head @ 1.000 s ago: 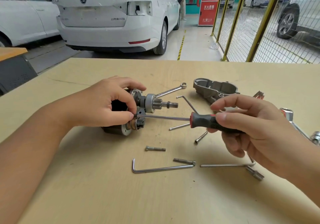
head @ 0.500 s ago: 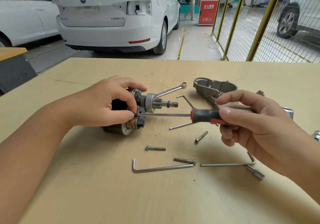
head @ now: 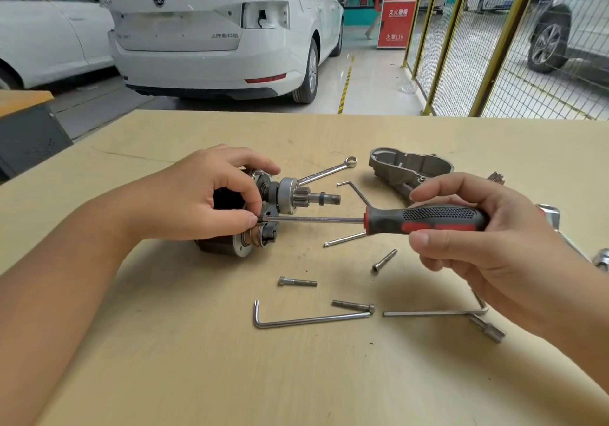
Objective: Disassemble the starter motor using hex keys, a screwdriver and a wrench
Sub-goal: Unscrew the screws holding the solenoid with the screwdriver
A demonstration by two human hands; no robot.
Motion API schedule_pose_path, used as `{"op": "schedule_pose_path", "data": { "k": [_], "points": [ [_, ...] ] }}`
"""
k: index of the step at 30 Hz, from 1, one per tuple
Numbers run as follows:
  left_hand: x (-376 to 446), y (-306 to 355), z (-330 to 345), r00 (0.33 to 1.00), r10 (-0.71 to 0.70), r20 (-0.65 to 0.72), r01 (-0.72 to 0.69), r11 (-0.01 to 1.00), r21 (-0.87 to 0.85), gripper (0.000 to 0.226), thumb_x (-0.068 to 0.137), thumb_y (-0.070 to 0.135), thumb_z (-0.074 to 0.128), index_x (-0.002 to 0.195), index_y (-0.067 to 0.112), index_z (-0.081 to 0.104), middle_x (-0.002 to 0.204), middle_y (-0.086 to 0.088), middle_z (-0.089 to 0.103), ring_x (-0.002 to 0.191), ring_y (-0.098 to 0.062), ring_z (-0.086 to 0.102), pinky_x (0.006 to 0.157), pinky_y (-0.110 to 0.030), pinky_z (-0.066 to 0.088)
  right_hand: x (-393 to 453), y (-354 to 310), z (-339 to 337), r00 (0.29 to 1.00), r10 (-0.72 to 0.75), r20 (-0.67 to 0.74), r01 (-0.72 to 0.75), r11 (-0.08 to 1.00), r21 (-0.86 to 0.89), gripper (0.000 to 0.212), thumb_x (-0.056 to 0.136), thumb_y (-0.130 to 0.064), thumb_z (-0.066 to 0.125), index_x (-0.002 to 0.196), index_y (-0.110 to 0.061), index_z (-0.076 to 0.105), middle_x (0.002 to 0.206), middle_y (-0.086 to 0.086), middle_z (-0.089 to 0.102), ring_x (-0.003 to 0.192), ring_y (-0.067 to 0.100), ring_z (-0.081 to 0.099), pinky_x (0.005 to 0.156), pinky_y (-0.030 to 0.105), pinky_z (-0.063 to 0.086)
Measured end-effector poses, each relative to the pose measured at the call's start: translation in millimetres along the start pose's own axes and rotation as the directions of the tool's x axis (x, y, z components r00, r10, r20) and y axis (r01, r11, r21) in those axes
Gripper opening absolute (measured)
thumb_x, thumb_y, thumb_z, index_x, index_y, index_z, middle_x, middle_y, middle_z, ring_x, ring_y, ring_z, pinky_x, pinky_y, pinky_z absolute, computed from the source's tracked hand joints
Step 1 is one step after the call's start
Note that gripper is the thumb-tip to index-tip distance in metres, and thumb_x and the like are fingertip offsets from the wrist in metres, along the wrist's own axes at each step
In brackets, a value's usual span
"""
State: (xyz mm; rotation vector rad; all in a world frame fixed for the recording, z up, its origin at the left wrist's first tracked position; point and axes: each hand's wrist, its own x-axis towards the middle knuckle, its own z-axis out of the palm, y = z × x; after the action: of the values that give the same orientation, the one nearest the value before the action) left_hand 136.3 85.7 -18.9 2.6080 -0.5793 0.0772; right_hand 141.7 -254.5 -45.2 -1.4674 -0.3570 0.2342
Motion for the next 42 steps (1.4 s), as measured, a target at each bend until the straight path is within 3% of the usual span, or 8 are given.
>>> {"op": "schedule_pose_path", "data": {
  "k": [3, 7, 14, 17, 21, 29, 35, 42],
  "points": [
    [0.2, -0.7, 0.4, 1.0, 0.005, -0.004, -0.005, 1.0, 0.003, 0.01, 0.079, 0.031, 0.071, 0.079, 0.037, 0.079, 0.142, 0.022, 0.057, 0.135, -0.004, 0.048, 0.112, -0.037, 0.039, -0.1, 0.8, 1.9, 1.0, 0.014, -0.013, -0.014, 1.0, 0.019, 0.037, 0.056, -0.012, 0.087, 0.091, -0.017, 0.075, 0.075, 0.014, 0.066, 0.055, 0.025, 0.053, 0.052, 0.03, 0.051],
    [-0.4, -2.1, 0.5, 1.0, 0.0, -0.005, 0.0, 1.0, 0.005, 0.01, 0.079, 0.03, 0.07, 0.078, 0.035, 0.079, 0.142, 0.023, 0.057, 0.136, -0.005, 0.048, 0.113, -0.042, 0.039, -0.5, -3.5, 5.1, 0.997, 0.074, -0.013, -0.074, 0.997, -0.037, 0.036, 0.071, -0.044, 0.076, 0.09, -0.014, 0.071, 0.079, 0.024, 0.07, 0.044, 0.027, 0.05, 0.04, 0.031, 0.043],
    [0.2, -2.7, 1.3, 1.0, 0.002, -0.004, -0.002, 1.0, 0.013, 0.01, 0.08, 0.03, 0.07, 0.078, 0.035, 0.077, 0.141, 0.024, 0.057, 0.135, -0.005, 0.047, 0.113, -0.042, 0.039, 1.7, 0.6, -2.1, 1.0, -0.025, -0.006, 0.025, 0.999, -0.027, 0.04, 0.052, -0.012, 0.086, 0.09, -0.018, 0.075, 0.083, 0.011, 0.071, 0.059, 0.026, 0.053, 0.055, 0.029, 0.052],
    [0.2, -2.4, 0.9, 1.0, -0.001, -0.007, 0.001, 1.0, 0.006, 0.01, 0.08, 0.031, 0.069, 0.078, 0.035, 0.078, 0.141, 0.024, 0.057, 0.135, -0.005, 0.047, 0.113, -0.042, 0.04, 1.7, 2.4, 0.5, 1.0, 0.006, -0.011, -0.006, 1.0, -0.006, 0.036, 0.058, -0.017, 0.085, 0.092, -0.015, 0.075, 0.081, 0.012, 0.069, 0.059, 0.026, 0.056, 0.055, 0.031, 0.053],
    [0.6, -2.3, 1.9, 1.0, 0.002, -0.01, -0.002, 1.0, 0.007, 0.011, 0.08, 0.03, 0.069, 0.076, 0.035, 0.078, 0.14, 0.024, 0.057, 0.134, -0.004, 0.047, 0.113, -0.039, 0.038, 3.1, 0.0, 3.4, 0.996, 0.087, -0.031, -0.089, 0.994, -0.066, 0.039, 0.07, -0.046, 0.074, 0.09, -0.013, 0.072, 0.08, 0.023, 0.07, 0.048, 0.029, 0.055, 0.042, 0.033, 0.046],
    [1.1, -2.0, 2.3, 1.0, 0.004, -0.006, -0.004, 1.0, 0.007, 0.011, 0.08, 0.031, 0.069, 0.076, 0.037, 0.078, 0.14, 0.024, 0.057, 0.134, -0.004, 0.047, 0.113, -0.036, 0.037, 3.0, 3.6, -4.7, 0.999, -0.052, 0.009, 0.052, 0.998, -0.037, 0.04, 0.053, -0.014, 0.086, 0.091, -0.018, 0.075, 0.089, 0.014, 0.071, 0.063, 0.027, 0.055, 0.059, 0.029, 0.054],
    [1.5, -1.8, 2.5, 1.0, 0.006, -0.001, -0.006, 1.0, 0.005, 0.012, 0.081, 0.031, 0.067, 0.076, 0.037, 0.077, 0.141, 0.023, 0.057, 0.135, -0.003, 0.046, 0.112, -0.032, 0.036, 3.9, 0.4, -2.1, 1.0, 0.02, -0.01, -0.022, 0.983, -0.182, 0.038, 0.073, -0.051, 0.07, 0.096, -0.021, 0.072, 0.079, 0.015, 0.07, 0.047, 0.032, 0.053, 0.04, 0.028, 0.042],
    [1.8, -3.7, 2.8, 1.0, 0.014, 0.004, -0.014, 1.0, 0.027, 0.01, 0.081, 0.032, 0.068, 0.077, 0.034, 0.077, 0.141, 0.023, 0.057, 0.134, -0.002, 0.045, 0.112, -0.031, 0.034, 5.1, 3.3, -7.9, 0.999, -0.053, 0.015, 0.053, 0.998, -0.037, 0.044, 0.058, -0.012, 0.086, 0.1, -0.01, 0.072, 0.083, 0.018, 0.06, 0.06, 0.026, 0.044, 0.051, 0.03, 0.04]
  ]
}}
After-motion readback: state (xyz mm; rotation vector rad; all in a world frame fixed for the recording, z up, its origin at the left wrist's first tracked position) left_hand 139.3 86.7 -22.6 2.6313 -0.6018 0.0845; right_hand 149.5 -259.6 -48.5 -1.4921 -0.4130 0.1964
